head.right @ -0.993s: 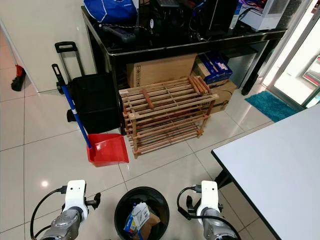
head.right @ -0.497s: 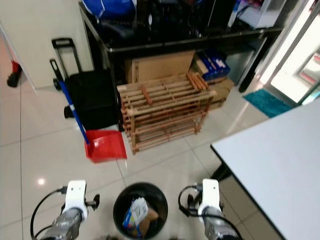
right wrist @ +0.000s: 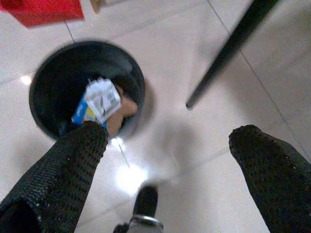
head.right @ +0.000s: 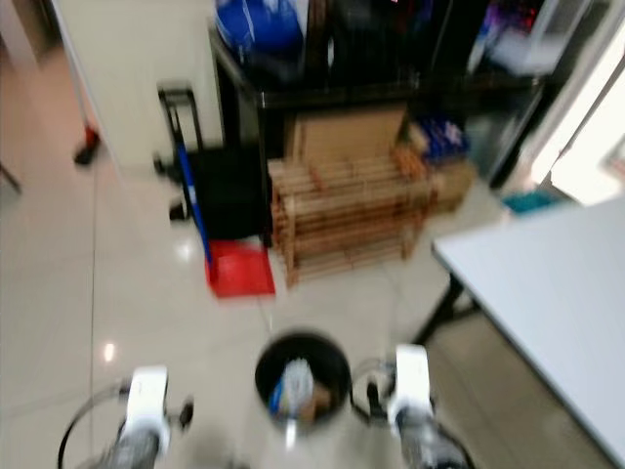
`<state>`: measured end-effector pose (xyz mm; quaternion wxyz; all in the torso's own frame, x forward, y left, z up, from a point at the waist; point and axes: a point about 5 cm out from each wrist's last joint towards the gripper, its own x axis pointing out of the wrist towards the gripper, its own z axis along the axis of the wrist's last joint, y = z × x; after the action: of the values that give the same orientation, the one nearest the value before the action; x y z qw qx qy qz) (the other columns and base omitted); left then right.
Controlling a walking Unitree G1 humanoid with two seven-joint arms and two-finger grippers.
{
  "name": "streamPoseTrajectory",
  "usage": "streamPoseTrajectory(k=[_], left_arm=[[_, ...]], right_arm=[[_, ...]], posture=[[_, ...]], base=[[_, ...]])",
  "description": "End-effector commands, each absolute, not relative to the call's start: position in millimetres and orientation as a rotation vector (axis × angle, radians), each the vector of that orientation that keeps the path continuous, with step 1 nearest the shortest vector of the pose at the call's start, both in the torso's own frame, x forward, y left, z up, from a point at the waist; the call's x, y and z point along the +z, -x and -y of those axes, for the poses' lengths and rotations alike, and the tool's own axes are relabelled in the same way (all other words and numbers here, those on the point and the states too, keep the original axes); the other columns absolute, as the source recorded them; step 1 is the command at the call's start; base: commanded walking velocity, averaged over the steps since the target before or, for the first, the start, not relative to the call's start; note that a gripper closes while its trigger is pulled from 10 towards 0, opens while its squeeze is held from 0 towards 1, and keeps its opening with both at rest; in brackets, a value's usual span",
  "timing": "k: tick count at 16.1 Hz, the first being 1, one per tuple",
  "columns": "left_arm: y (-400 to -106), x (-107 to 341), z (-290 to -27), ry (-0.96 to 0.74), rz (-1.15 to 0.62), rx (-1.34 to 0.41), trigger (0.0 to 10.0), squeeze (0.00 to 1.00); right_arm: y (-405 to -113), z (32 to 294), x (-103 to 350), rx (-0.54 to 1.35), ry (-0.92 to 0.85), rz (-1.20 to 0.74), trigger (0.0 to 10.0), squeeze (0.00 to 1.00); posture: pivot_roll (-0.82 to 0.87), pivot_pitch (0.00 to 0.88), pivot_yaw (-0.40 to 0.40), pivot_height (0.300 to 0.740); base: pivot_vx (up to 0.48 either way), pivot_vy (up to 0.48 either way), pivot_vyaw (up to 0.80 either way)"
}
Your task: Picking trash to rubbish bin
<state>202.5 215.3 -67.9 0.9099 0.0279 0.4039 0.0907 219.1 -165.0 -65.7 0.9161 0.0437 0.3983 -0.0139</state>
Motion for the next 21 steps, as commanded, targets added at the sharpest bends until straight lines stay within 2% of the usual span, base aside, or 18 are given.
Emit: streamPoseTrajectory(k=[1, 21], left_arm=[[-210.0, -63.5, -214.8, -0.06, -0.806, 0.186, 10.0, 0.0], [-210.7, -63.3, -213.1, -0.045, -0.797, 0.183, 10.0, 0.0]], right_arm=[[-217.3, 165.3, -67.0, -0.024, -0.091, -0.831, 10.0, 0.0], [-217.9, 164.1, -66.6, -0.014, -0.106, -0.828, 10.0, 0.0]], posture=[[-0.02, 0.021, -0.08, 0.74], [-0.02, 0.023, -0.08, 0.74]], base=[[-0.27, 0.0, 0.0], [-0.264, 0.0, 0.0]])
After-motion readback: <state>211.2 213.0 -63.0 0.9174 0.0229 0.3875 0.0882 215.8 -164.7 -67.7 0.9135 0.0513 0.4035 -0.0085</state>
